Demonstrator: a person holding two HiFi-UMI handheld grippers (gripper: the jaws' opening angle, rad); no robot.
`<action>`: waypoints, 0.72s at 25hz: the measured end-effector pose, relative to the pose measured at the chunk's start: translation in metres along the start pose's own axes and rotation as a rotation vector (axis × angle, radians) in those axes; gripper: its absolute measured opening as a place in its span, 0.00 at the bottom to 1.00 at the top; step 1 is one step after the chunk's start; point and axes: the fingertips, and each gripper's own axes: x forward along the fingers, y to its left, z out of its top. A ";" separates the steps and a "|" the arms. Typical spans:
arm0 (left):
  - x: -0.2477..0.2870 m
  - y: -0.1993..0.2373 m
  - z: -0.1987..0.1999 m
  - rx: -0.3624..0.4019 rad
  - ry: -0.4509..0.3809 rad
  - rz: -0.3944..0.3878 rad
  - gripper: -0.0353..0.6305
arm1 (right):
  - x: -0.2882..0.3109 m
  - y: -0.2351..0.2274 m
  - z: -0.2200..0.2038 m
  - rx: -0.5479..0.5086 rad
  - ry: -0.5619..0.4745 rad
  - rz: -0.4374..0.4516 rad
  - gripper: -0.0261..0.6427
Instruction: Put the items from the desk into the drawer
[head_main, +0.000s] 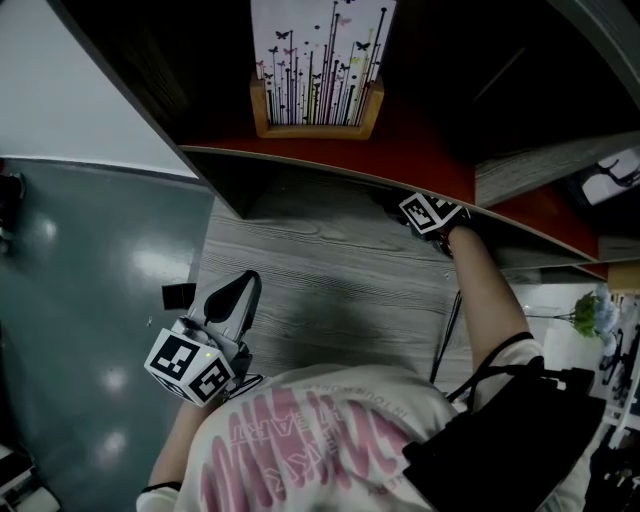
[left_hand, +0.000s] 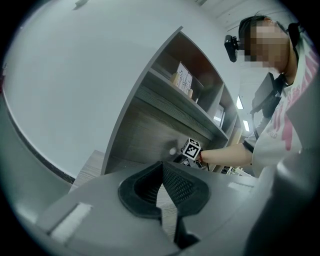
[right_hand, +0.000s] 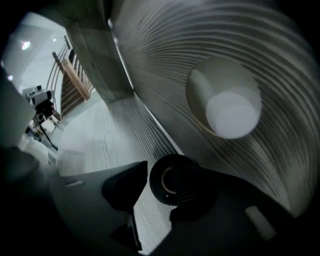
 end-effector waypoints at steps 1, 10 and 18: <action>0.001 -0.001 0.000 0.000 -0.001 -0.002 0.08 | 0.001 0.000 -0.001 -0.031 0.025 -0.019 0.27; -0.002 0.008 0.003 -0.004 -0.010 0.012 0.08 | 0.003 -0.004 -0.008 -0.233 0.245 -0.133 0.28; 0.003 0.003 0.004 -0.006 -0.010 -0.017 0.08 | 0.003 -0.004 -0.013 -0.251 0.210 -0.198 0.20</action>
